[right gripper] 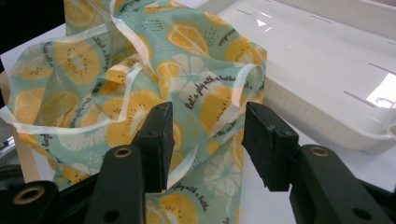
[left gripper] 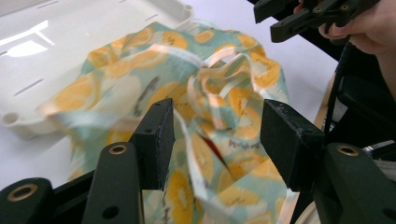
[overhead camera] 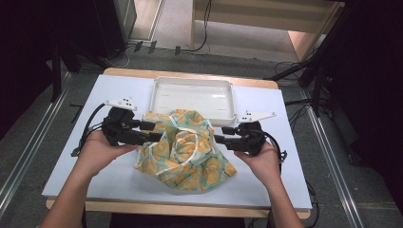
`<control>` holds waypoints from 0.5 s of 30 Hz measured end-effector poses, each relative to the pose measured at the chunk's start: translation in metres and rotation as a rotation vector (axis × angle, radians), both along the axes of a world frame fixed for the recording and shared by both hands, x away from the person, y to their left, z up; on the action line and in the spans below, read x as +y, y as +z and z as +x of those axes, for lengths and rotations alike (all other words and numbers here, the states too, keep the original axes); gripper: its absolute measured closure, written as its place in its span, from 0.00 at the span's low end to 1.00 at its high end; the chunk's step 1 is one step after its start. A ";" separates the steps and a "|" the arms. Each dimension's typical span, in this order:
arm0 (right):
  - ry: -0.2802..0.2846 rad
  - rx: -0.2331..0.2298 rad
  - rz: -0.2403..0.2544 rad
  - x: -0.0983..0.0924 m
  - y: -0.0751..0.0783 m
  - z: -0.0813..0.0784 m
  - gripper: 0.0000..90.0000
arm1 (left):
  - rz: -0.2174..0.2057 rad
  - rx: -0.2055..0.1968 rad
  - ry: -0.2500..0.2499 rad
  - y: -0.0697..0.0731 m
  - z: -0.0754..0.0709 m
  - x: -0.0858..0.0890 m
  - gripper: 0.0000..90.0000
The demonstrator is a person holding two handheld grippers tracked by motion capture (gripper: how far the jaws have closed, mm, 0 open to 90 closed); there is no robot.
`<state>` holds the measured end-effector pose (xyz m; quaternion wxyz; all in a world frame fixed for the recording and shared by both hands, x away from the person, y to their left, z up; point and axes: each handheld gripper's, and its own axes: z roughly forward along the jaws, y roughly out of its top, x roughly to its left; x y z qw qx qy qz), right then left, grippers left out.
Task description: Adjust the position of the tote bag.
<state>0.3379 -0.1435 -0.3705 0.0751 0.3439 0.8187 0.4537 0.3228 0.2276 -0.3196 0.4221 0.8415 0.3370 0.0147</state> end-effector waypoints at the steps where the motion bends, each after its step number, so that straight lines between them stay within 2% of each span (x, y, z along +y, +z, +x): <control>1: 0.011 -0.003 -0.001 0.004 0.000 0.001 0.58 | -0.005 -0.003 0.013 0.000 -0.002 0.007 0.50; 4: 0.017 -0.001 -0.005 0.006 0.002 0.002 0.58 | -0.012 -0.007 0.025 0.002 -0.004 0.013 0.50; 6: 0.028 0.000 0.021 0.010 0.004 0.004 0.56 | -0.018 -0.016 0.048 0.004 -0.007 0.021 0.50; 9: 0.028 -0.009 0.008 0.013 0.003 0.005 0.54 | -0.024 -0.015 0.068 0.003 -0.007 0.028 0.49; 12: 0.024 -0.007 0.001 0.016 0.000 0.008 0.49 | -0.032 -0.006 0.110 -0.002 -0.004 0.037 0.49; 15: 0.023 -0.010 -0.007 0.020 0.000 0.010 0.46 | -0.031 -0.002 0.124 -0.008 -0.001 0.042 0.47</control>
